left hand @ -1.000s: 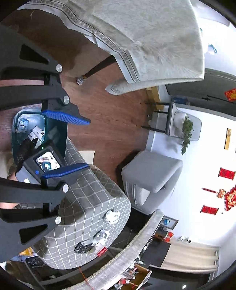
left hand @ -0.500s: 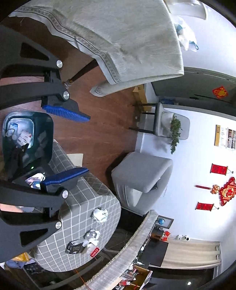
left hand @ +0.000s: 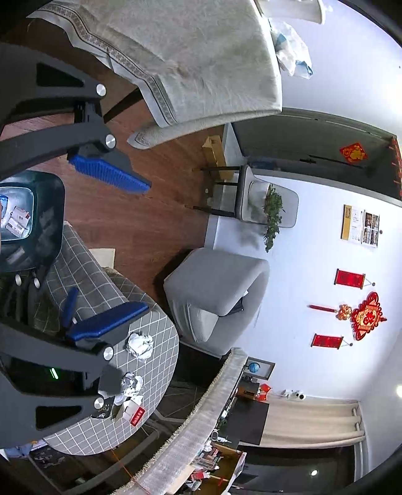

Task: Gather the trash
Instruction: 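Move both tools from the bin back over the table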

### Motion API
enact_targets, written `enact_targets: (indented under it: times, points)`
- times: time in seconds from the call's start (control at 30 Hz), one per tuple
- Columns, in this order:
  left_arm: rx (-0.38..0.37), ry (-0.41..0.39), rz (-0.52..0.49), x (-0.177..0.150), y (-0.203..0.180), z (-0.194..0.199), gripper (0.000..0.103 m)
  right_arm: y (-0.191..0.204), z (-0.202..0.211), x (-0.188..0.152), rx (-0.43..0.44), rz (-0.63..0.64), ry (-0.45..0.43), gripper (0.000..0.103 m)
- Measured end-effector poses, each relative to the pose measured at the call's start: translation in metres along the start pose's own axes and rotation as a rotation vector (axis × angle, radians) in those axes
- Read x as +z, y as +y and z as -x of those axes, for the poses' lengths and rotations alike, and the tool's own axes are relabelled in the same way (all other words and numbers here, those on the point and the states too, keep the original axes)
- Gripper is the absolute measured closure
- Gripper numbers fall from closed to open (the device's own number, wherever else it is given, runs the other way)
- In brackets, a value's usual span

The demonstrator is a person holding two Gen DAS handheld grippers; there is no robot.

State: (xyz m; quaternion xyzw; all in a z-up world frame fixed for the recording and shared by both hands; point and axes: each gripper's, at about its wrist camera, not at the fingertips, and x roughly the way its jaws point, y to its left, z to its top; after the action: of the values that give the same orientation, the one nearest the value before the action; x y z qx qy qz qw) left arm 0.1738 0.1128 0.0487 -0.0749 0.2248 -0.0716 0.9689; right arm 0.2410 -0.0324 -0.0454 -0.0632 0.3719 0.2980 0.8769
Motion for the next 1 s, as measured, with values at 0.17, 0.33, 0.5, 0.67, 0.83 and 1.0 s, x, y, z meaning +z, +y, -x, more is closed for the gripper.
enact_targets:
  times: [0.17, 0.33, 0.5, 0.67, 0.83, 1.0]
  points:
    - [0.0, 0.016, -0.02, -0.003, -0.021, -0.013, 0.019, -0.034, 0.035, 0.0, -0.054, -0.033, -0.066, 0.042]
    - [0.007, 0.031, -0.045, -0.007, -0.045, -0.029, 0.013, -0.07, 0.068, -0.001, -0.106, -0.096, -0.129, 0.033]
    - [-0.029, 0.06, -0.082, -0.015, -0.073, -0.044, 0.01, -0.11, 0.105, -0.006, -0.18, -0.172, -0.196, 0.022]
    - [-0.072, 0.109, -0.138, -0.028, -0.109, -0.062, 0.009, -0.153, 0.131, -0.016, -0.248, -0.262, -0.225, 0.017]
    - [-0.105, 0.155, -0.182, -0.04, -0.141, -0.079, 0.009, -0.197, 0.155, -0.025, -0.298, -0.347, -0.258, 0.014]
    - [-0.163, 0.201, -0.181, -0.052, -0.171, -0.096, 0.008, -0.231, 0.174, -0.039, -0.336, -0.438, -0.277, 0.011]
